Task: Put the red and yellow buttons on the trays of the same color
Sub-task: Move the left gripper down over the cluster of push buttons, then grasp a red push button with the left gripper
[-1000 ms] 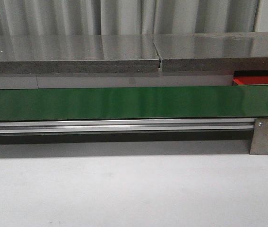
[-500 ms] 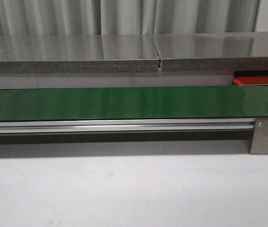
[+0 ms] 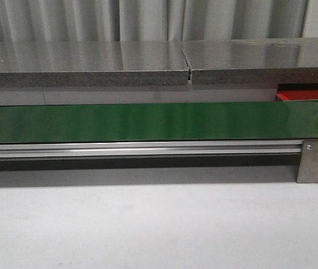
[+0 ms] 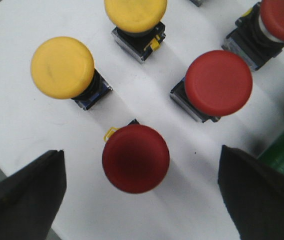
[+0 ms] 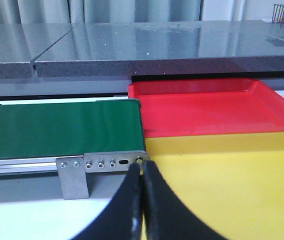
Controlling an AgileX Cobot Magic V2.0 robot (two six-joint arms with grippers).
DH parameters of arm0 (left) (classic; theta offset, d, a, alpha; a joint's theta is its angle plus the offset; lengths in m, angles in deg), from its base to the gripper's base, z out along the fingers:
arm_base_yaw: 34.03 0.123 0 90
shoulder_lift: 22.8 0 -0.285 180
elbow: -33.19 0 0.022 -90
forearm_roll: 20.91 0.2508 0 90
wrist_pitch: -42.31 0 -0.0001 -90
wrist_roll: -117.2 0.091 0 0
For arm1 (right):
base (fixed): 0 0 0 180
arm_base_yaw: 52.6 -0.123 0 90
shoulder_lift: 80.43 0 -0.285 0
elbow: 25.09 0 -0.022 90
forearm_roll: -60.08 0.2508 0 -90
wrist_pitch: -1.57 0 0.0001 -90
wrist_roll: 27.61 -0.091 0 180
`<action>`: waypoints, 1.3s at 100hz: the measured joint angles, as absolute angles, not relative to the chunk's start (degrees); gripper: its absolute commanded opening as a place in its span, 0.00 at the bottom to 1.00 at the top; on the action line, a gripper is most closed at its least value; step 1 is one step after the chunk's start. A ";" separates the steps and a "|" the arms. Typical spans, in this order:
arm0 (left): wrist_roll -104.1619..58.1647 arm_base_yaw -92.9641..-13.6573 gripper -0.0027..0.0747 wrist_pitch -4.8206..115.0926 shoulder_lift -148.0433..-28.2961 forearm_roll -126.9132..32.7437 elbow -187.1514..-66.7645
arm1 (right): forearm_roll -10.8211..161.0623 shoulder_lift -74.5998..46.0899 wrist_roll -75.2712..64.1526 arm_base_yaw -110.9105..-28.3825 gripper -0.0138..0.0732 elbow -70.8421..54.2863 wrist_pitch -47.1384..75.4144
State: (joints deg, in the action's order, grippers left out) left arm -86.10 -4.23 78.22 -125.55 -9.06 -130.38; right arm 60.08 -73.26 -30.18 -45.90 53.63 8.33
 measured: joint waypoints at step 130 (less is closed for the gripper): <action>-85.99 -4.23 0.02 80.75 -131.23 -7.59 -132.77 | 60.08 -73.26 -30.18 -45.90 0.08 53.63 8.33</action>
